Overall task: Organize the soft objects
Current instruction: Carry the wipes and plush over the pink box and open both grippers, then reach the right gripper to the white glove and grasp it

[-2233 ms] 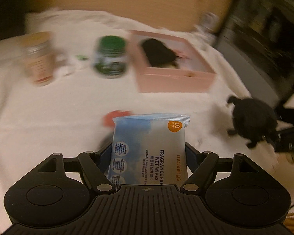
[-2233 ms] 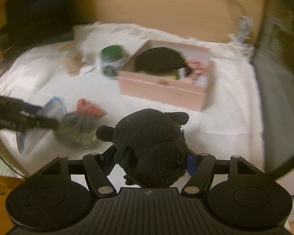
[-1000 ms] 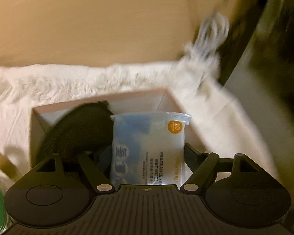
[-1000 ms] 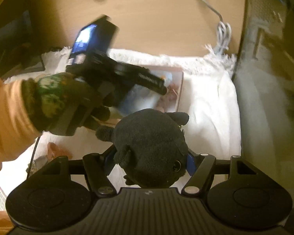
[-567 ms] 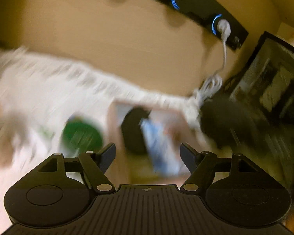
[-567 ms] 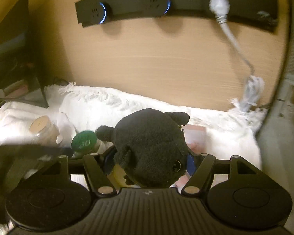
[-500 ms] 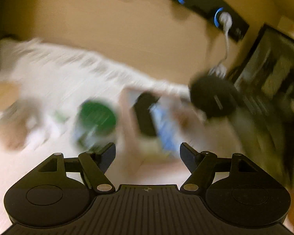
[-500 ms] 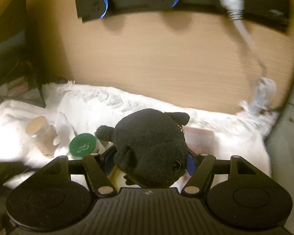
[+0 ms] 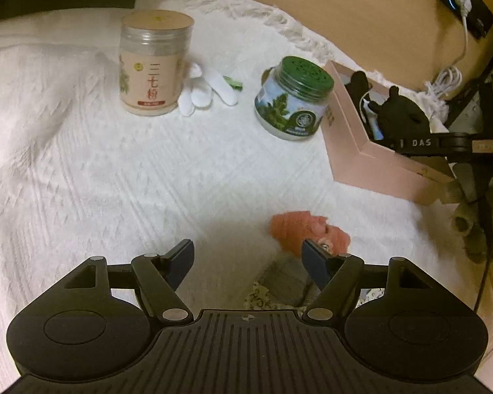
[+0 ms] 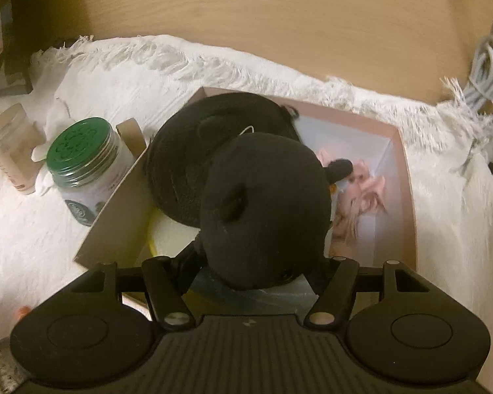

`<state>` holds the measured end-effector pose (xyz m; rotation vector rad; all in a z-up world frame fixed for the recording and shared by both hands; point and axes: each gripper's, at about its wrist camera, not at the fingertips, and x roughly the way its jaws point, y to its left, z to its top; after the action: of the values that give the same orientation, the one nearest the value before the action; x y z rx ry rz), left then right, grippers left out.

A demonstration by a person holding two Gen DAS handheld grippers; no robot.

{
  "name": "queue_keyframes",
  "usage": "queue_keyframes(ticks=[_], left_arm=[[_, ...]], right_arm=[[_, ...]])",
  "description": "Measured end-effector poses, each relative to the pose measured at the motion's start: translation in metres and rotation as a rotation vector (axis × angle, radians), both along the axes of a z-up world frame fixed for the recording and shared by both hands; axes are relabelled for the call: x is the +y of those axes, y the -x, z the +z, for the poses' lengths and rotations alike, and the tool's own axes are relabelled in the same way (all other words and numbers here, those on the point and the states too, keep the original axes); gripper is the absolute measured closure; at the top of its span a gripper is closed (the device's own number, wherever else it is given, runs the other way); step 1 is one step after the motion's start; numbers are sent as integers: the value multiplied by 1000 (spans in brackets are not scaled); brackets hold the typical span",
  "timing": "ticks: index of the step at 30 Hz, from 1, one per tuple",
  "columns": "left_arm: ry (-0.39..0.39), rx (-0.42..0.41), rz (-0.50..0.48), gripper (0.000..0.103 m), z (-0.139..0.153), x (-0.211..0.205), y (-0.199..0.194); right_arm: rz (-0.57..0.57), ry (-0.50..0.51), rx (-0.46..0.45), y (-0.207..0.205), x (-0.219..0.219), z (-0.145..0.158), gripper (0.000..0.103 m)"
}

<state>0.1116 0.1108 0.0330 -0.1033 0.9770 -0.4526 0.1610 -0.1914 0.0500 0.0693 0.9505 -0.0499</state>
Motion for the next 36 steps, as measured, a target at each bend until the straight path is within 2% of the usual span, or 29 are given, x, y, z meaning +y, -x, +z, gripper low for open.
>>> queue_keyframes(ticks=[3, 5, 6, 14, 18, 21, 24, 26, 28, 31, 33, 34, 35, 36], left_arm=[[-15, -17, -33, 26, 7, -10, 2], [-21, -25, -49, 26, 9, -17, 3], [-25, -28, -56, 26, 11, -19, 4], [-40, -48, -79, 26, 15, -31, 2], [-40, -98, -25, 26, 26, -25, -11], [-30, -125, 17, 26, 33, -15, -25], [-8, -128, 44, 26, 37, -3, -37], [-6, -95, 66, 26, 41, 5, -47], [-2, -92, 63, 26, 49, 10, -57], [11, -157, 67, 26, 57, 16, -68], [74, -139, 104, 26, 54, 26, -75], [99, -124, 112, 26, 51, 30, -77], [106, -121, 103, 26, 49, 32, -79], [100, -127, 88, 26, 48, 34, -80]], right_arm=[[-4, -19, 14, 6, -4, 7, 37], [3, -16, -3, 14, -5, 14, 26], [5, -15, -16, 20, -6, 18, 25], [0, -46, -101, 50, -16, 57, 24], [27, -71, -154, 46, -7, 93, 23], [71, -102, -171, 26, 9, 120, 22], [131, -136, -134, -5, 31, 141, 22], [169, -149, -71, -35, 50, 150, 22], [216, -166, 29, -73, 74, 153, 22], [234, -160, 59, -115, 104, 147, 22], [222, -184, 108, -142, 119, 131, 23], [216, -211, 150, -158, 129, 119, 27], [218, -231, 178, -171, 137, 110, 37], [226, -243, 197, -182, 145, 102, 40]])
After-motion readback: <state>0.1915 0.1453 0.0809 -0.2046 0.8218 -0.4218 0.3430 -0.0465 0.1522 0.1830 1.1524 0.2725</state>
